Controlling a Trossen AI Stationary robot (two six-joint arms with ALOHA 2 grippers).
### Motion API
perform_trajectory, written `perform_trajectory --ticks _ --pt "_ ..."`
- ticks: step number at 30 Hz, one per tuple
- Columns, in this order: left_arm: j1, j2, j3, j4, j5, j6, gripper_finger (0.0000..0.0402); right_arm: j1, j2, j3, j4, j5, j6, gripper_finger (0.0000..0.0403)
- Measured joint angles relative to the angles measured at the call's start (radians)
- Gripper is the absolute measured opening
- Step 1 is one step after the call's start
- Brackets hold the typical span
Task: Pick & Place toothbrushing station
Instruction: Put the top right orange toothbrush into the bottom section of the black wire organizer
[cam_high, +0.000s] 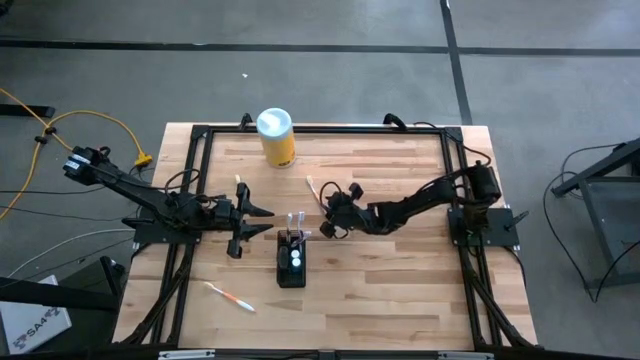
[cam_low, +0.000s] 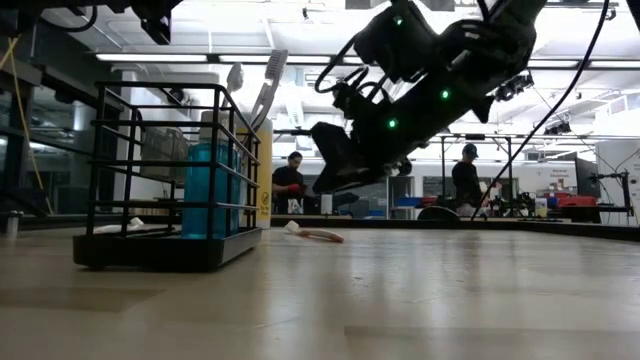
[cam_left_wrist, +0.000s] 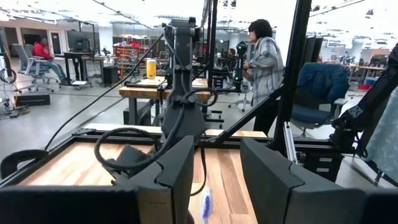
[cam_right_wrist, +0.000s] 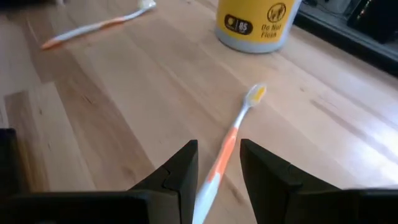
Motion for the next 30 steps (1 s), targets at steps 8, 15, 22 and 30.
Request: perform_trajectory --ticks 8,15,22,30 --pt "0.0 0.0 0.0 -0.01 0.0 0.003 0.0129 -0.007 0.041 0.004 0.03 -0.023 -0.01 0.0111" --pt "0.0 0.0 0.0 -0.016 0.0 0.002 0.0129 -0.035 0.089 0.037 0.058 -0.073 -0.015 0.0111" --pt "-0.001 0.0 0.0 -0.019 0.001 0.003 0.0129 -0.054 0.114 0.04 0.06 -0.103 -0.014 0.0139" --pt "-0.002 0.0 0.0 -0.024 0.001 0.003 0.0129 -0.065 0.121 0.042 0.059 -0.076 -0.008 0.0186"
